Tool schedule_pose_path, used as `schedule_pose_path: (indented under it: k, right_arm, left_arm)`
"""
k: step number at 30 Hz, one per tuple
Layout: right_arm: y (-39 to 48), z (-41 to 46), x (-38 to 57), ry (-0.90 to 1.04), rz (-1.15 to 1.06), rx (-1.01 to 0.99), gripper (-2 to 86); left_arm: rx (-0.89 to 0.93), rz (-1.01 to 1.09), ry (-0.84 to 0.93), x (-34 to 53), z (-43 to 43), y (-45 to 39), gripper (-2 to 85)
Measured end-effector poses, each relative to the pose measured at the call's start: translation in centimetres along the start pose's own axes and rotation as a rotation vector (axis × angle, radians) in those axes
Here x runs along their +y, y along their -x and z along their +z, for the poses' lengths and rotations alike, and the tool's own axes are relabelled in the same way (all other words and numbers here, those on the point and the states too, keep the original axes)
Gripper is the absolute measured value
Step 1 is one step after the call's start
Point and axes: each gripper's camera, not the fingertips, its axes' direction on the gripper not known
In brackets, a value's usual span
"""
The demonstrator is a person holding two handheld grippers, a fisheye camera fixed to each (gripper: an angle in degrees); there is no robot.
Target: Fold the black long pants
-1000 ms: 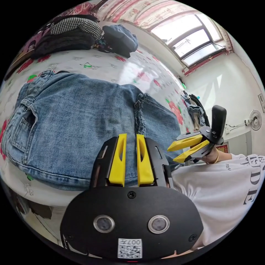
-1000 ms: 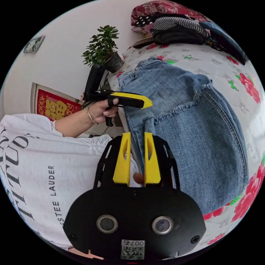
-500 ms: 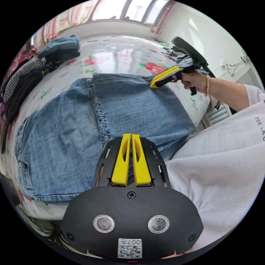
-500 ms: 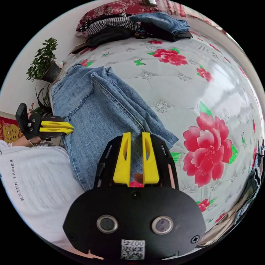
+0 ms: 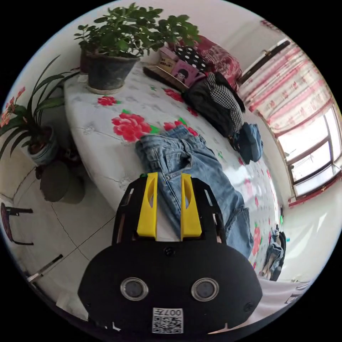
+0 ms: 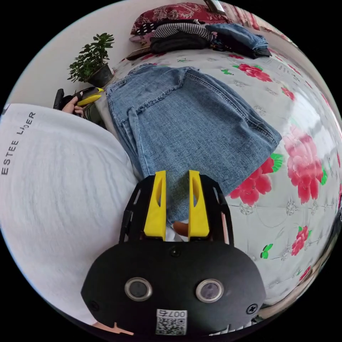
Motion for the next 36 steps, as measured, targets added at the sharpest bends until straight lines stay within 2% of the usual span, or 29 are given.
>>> schedule_pose_path:
  k: [3, 5, 10, 12, 14, 16, 18, 21, 24, 26, 28, 30, 32, 33, 35, 36]
  right_arm:
    - [0.0, 0.3, 0.1, 0.014, 0.029, 0.018, 7.7]
    - [-0.2, 0.3, 0.1, 0.047, 0.024, 0.011, 7.7]
    - [-0.9, 0.8, 1.1, 0.085, 0.052, 0.001, 7.8]
    - [-1.2, 1.0, 1.9, 0.074, 0.085, -0.012, 7.7]
    - [-1.6, 1.0, 2.9, 0.06, 0.121, -0.023, 7.8]
    - [-2.1, 0.9, 4.5, 0.053, 0.134, -0.037, 7.8]
    - [-2.6, 0.6, 5.8, 0.04, 0.144, -0.04, 8.0]
    - [-4.1, -0.6, 8.5, -0.03, 0.203, -0.046, 8.2]
    - [-6.2, -2.0, 11.5, -0.13, 0.291, -0.08, 8.2]
    - [-7.3, -2.6, 13.3, -0.183, 0.341, -0.096, 8.2]
    - [-8.6, -3.1, 15.7, -0.238, 0.384, -0.111, 8.3]
    - [-9.5, -3.2, 17.7, -0.273, 0.418, -0.12, 8.4]
    - [-10.5, -3.0, 19.9, -0.301, 0.453, -0.129, 8.4]
    - [-11.2, -2.5, 21.4, -0.314, 0.481, -0.134, 8.3]
    - [-12.3, -1.4, 23.7, -0.324, 0.53, -0.149, 8.4]
    - [-13.1, -0.4, 25.2, -0.325, 0.565, -0.174, 8.4]
  left_arm:
    - [0.023, -0.017, 0.052, -2.0, 2.5, 1.6, 12.9]
    - [0.01, -0.035, 0.158, -3.2, 5.6, 2.6, 14.8]
    - [-0.046, -0.036, 0.203, -4.1, 9.0, 3.1, 13.5]
    - [-0.01, -0.038, 0.2, -4.4, 9.6, 3.5, 11.2]
    - [0.136, -0.147, 0.211, -4.3, 10.2, 5.2, 6.8]
    - [0.209, -0.203, 0.19, -3.9, 10.1, 5.9, 6.0]
    - [0.213, -0.144, 0.154, -3.6, 9.3, 4.7, 5.6]
    - [0.275, 0.047, 0.092, -3.5, 6.9, 0.1, 5.3]
    - [0.323, 0.375, 0.079, -2.3, 4.3, -8.7, 5.1]
    - [0.344, 0.703, 0.084, 0.5, 2.6, -17.0, 5.2]
    - [0.397, 0.946, 0.114, 3.9, 1.9, -22.4, 5.2]
    - [0.467, 1.195, 0.182, 8.1, 1.9, -26.9, 5.2]
    - [0.572, 1.501, 0.329, 14.6, 3.3, -30.9, 5.3]
    - [0.598, 1.558, 0.387, 16.4, 4.1, -31.6, 5.5]
    - [0.642, 1.65, 0.67, 22.5, 9.4, -32.9, 6.7]
    - [0.631, 1.651, 0.745, 23.7, 10.9, -33.0, 7.2]
